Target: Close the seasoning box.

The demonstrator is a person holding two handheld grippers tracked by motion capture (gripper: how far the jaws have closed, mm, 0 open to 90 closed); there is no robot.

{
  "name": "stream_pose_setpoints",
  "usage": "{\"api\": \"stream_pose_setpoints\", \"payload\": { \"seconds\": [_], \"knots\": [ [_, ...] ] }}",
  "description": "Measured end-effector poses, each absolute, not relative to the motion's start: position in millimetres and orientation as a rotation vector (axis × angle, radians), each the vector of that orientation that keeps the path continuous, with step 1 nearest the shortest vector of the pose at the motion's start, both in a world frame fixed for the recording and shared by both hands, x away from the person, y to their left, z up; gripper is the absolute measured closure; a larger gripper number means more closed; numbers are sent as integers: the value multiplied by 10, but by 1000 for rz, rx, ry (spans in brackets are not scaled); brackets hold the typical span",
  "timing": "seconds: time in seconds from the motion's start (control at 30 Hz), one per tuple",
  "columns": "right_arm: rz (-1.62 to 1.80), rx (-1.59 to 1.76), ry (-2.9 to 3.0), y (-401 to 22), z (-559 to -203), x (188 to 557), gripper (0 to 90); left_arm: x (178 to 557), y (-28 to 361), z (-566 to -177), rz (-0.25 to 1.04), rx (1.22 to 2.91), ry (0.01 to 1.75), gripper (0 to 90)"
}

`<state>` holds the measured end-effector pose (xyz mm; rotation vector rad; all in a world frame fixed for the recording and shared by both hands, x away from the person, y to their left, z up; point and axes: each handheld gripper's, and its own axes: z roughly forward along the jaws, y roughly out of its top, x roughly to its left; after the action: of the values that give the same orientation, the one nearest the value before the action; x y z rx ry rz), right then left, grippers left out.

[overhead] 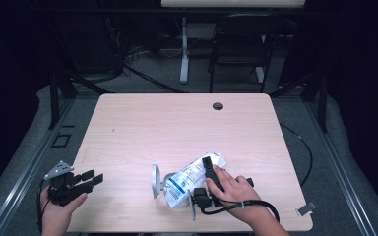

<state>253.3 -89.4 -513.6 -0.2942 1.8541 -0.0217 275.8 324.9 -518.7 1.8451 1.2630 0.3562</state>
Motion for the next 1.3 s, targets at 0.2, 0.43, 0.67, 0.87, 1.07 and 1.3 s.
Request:
{"api": "stream_pose_setpoints", "payload": {
  "seconds": [0.2,0.43,0.67,0.87,1.07,1.3],
  "knots": [
    [-22,-295,1853,-893,-5136,2535,467,2761,3255,-5191,354,1843,1265,551],
    [-22,-300,1851,-891,-5137,2542,467,2761,3261,-5192,354,1842,1268,551],
    [-25,-299,1850,-889,-5135,2551,467,2760,3267,-5193,356,1838,1266,551],
    [-36,-298,1848,-883,-5135,2559,467,2761,3270,-5196,356,1835,1269,551],
    [-42,-306,1847,-879,-5129,2565,467,2762,3276,-5197,355,1834,1273,551],
    [-44,-311,1845,-878,-5125,2565,468,2761,3280,-5197,353,1836,1276,551]
  ]
}}
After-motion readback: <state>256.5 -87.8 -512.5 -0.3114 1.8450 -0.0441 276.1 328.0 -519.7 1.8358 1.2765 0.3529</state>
